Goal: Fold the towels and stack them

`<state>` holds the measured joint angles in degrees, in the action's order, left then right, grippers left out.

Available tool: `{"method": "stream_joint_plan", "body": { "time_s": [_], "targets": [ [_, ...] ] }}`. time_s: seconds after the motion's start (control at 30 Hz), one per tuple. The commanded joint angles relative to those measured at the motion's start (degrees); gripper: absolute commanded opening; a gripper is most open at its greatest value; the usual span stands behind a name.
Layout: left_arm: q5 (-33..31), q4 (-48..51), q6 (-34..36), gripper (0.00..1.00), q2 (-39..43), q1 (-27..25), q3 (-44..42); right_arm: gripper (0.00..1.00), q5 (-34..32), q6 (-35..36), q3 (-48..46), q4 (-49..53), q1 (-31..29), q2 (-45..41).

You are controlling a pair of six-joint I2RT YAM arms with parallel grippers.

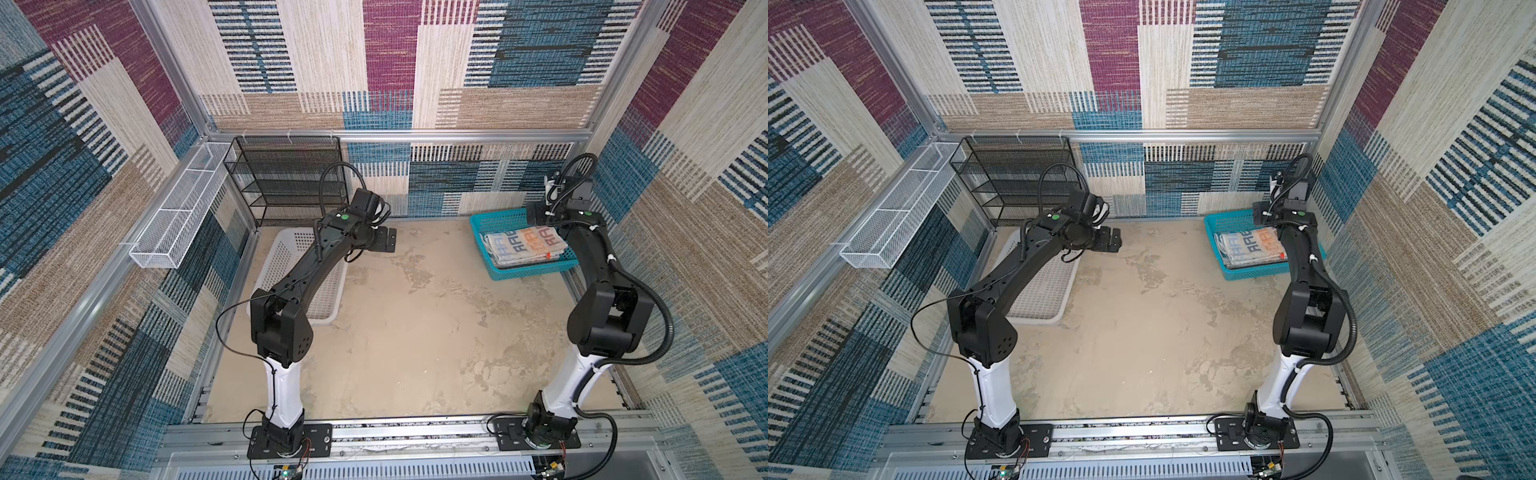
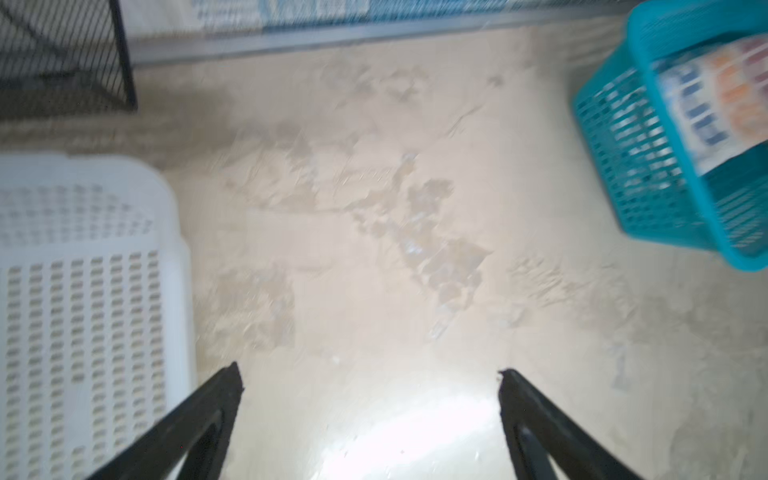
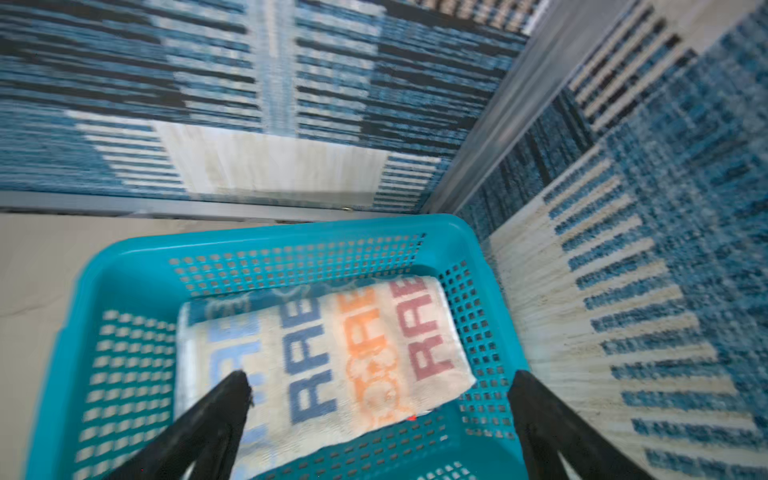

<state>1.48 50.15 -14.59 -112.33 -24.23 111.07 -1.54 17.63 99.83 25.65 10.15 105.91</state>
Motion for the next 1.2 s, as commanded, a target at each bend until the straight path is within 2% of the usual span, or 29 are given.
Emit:
{"method": "stream_joint_plan", "body": {
  "time_s": [0.0,0.17,0.27,0.37,0.5,0.57,0.67,0.8,1.17],
  "targets": [
    [-1.4,5.1,1.0,0.99,2.6,2.4,-5.6,0.99,1.8,-3.9,-4.0,-2.5,-3.6,-5.1],
    [-1.6,4.9,0.5,0.99,4.5,4.0,-12.6,0.99,11.2,-12.9,-14.4,-7.6,-8.8,-13.9],
    [-3.0,3.8,0.2,0.99,4.5,4.6,-14.5,0.99,20.1,-19.8,-21.9,-12.9,-10.5,-18.7],
    [-4.7,3.5,0.6,0.99,3.9,5.3,-15.9,0.99,24.0,-23.1,-28.0,-16.6,-14.3,-22.4],
    [-1.8,1.5,-0.3,0.99,3.7,6.4,-18.8,0.99,24.6,-23.4,-32.9,-18.4,-20.5,-24.9],
    [2.3,-0.8,-0.9,0.99,3.9,5.9,-20.6,0.99,24.0,-24.2,-34.8,-18.8,-22.8,-25.1],
    [4.0,-3.0,-1.7,0.99,3.2,4.5,-21.3,0.99,23.9,-25.3,-36.9,-19.7,-24.8,-25.2],
    [6.8,-3.1,-2.0,0.99,-0.4,2.6,-17.1,0.99,23.4,-26.1,-38.6,-20.0,-25.4,-25.7],
    [11.2,-3.1,-5.5,0.99,-13.3,-7.1,0.9,0.99,13.4,-23.3,-39.4,-15.3,-25.3,-30.9]
  ]
}}
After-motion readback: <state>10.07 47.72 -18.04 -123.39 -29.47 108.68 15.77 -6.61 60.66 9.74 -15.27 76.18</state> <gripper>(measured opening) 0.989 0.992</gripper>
